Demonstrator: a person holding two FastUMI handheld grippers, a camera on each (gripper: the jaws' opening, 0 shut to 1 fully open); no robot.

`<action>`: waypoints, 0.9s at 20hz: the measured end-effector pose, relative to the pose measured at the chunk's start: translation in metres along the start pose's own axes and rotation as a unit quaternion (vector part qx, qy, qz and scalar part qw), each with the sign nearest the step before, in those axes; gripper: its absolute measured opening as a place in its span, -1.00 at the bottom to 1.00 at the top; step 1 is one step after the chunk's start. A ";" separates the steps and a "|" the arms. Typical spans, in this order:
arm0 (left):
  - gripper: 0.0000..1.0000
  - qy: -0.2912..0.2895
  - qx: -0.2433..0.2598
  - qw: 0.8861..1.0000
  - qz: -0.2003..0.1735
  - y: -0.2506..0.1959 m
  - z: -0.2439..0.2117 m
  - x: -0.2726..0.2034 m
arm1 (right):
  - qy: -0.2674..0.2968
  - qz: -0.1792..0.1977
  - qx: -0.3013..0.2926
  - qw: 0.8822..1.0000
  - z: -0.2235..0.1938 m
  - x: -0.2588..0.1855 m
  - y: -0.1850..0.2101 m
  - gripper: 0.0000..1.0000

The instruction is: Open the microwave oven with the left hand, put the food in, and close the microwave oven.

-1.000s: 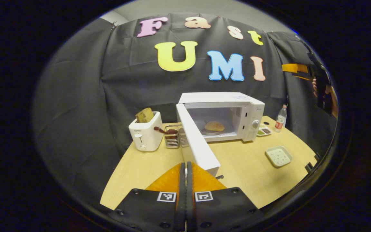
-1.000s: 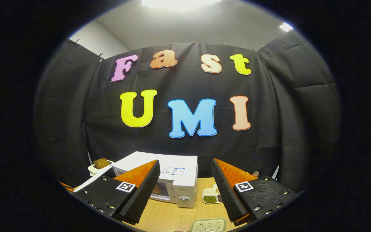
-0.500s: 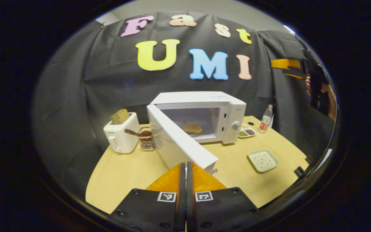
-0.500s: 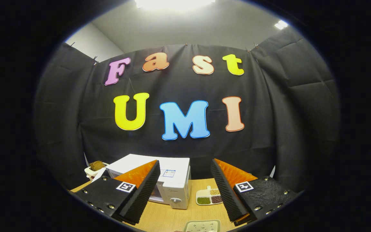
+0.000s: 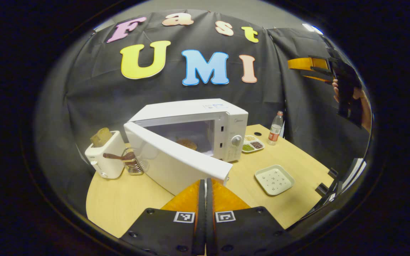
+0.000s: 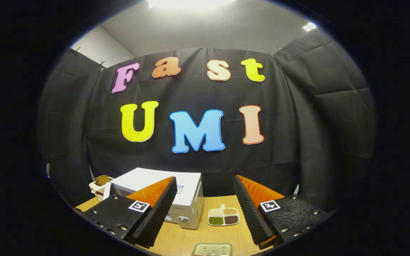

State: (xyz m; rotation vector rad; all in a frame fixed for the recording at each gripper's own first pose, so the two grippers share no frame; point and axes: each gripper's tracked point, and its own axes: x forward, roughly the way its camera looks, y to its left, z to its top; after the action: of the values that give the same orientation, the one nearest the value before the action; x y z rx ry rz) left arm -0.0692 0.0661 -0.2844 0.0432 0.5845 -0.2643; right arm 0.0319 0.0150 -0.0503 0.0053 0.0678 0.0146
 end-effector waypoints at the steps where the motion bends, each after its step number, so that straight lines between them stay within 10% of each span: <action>1: -0.86 -0.001 0.003 1.000 -0.005 -0.002 0.004 0.005 | 0.001 -0.002 0.000 1.000 0.000 0.000 -0.004 0.93; 18: -0.86 -0.019 0.021 0.999 -0.041 -0.022 0.053 0.095 | -0.006 -0.036 -0.018 0.999 0.007 -0.001 -0.039 0.94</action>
State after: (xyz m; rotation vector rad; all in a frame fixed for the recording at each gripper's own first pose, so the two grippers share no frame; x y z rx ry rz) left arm 0.0303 0.0165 -0.2917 0.0549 0.5426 -0.3568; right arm 0.0320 -0.0245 -0.0436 -0.0333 0.0566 -0.0558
